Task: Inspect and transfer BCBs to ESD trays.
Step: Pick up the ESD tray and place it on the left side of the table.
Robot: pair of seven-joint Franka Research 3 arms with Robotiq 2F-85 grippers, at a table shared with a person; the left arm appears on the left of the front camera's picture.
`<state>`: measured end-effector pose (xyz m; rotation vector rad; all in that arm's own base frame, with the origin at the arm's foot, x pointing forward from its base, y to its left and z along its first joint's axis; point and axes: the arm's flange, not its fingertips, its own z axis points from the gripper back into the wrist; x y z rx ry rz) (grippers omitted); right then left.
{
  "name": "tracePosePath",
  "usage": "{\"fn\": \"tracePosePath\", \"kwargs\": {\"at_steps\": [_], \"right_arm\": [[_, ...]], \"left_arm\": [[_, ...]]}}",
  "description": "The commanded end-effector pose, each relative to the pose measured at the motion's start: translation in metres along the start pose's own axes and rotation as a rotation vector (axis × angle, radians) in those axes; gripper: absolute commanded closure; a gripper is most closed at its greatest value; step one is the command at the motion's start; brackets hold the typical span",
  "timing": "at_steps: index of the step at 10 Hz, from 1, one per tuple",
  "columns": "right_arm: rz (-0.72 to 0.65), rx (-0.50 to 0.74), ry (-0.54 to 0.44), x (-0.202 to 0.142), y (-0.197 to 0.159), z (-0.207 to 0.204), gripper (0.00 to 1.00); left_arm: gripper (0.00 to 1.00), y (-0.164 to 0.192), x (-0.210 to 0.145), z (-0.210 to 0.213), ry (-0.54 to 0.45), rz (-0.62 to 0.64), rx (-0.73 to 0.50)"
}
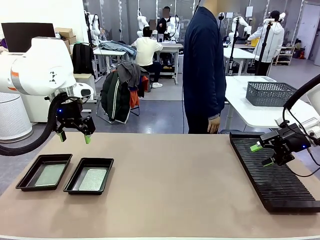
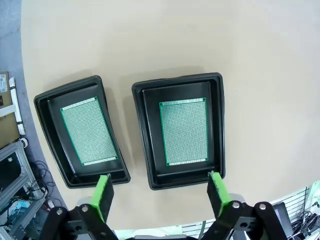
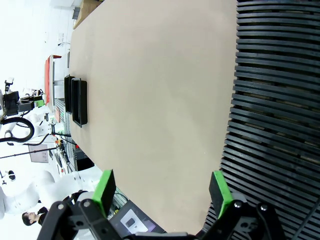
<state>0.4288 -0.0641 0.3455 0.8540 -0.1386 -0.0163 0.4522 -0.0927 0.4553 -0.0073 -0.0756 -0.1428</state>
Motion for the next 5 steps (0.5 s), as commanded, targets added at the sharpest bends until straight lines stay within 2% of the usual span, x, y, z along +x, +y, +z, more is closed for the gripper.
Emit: {"fn": "tracePosePath", "kwargs": {"at_steps": [1, 5], "right_arm": [[-0.007, -0.016, -0.001, 0.0009, -0.0001, -0.0004, 0.0], [-0.007, -0.016, -0.001, 0.0009, -0.0001, -0.0004, 0.0]], "left_arm": [[0.0, 0.0002, -0.0014, -0.0012, -0.006, 0.002, -0.001], [0.0, 0.0002, -0.0014, -0.0012, -0.006, 0.002, -0.001]]}}
